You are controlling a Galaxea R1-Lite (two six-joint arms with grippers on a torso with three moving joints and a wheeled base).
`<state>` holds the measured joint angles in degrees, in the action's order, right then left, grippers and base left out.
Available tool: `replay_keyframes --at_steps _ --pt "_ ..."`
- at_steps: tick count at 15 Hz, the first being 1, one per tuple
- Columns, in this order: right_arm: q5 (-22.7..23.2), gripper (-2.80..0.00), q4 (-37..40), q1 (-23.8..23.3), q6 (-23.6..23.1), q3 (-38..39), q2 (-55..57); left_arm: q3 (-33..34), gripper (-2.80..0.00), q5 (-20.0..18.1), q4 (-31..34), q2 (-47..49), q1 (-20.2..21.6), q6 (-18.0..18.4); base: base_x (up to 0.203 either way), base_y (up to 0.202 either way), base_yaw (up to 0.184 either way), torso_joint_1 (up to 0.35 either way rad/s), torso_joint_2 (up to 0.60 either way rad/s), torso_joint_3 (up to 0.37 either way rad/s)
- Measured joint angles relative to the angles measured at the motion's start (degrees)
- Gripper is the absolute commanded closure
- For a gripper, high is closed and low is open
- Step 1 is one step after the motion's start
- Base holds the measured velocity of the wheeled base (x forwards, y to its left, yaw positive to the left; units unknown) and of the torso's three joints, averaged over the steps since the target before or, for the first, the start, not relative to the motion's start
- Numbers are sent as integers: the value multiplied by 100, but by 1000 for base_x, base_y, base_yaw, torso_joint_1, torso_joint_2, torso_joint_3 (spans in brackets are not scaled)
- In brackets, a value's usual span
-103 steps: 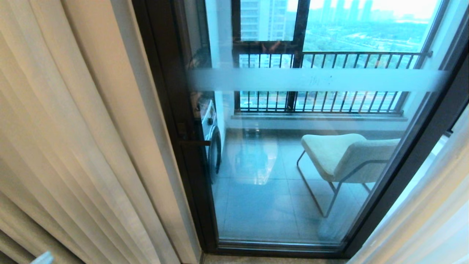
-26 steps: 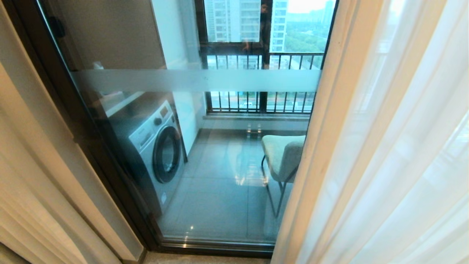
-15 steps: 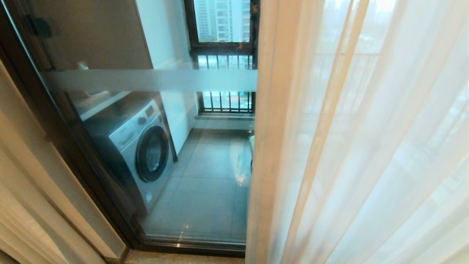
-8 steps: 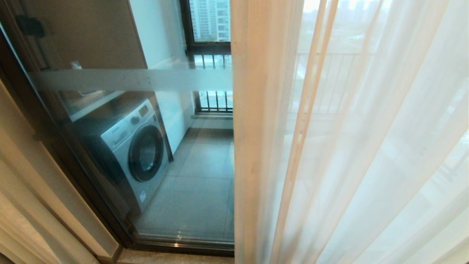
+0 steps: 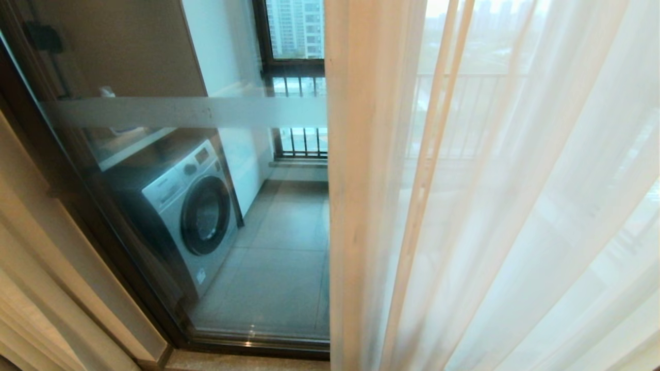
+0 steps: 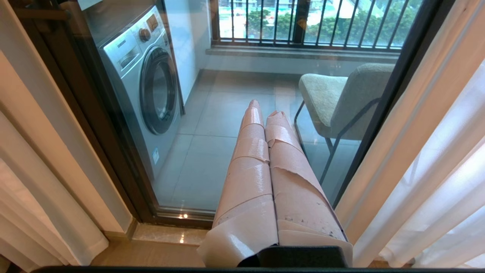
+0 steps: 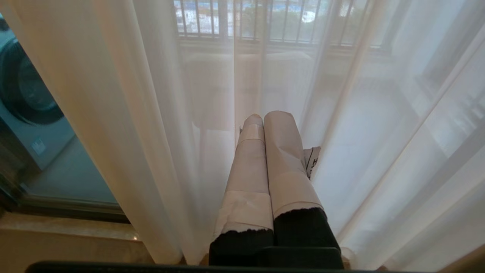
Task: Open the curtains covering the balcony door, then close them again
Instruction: Pull the inner curtains open on both sides
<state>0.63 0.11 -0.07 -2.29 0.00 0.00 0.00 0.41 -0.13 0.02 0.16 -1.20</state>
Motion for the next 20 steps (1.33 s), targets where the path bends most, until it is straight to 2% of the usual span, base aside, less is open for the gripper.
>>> replay_keyframes --at_steps 6,10,12,16,17,20 --pt "3 0 7 -4 -40 0 0 0 0 0 -2 0 0 0 0 0 0 0 0 0" --pt "142 0 -129 0 -396 0 0 0 0 1 -2 0 0 4 0 0 0 0 0 0" --pt "511 0 -383 0 -695 -43 0 0 0 0 -2 0 0 1 0 0 0 0 0 0" --pt "2111 0 -204 -2 -747 -877 105 0 0 0 0 0 0 2 0 0 0 0 0 0" --pt "2384 0 -158 0 -751 -1084 241 0 0 0 -2 0 0 0 0 0 0 0 0 0" --pt "2868 0 -290 60 -757 -1838 1119 0 0 2 -2 0 0 0 0 0 0 0 0 0"
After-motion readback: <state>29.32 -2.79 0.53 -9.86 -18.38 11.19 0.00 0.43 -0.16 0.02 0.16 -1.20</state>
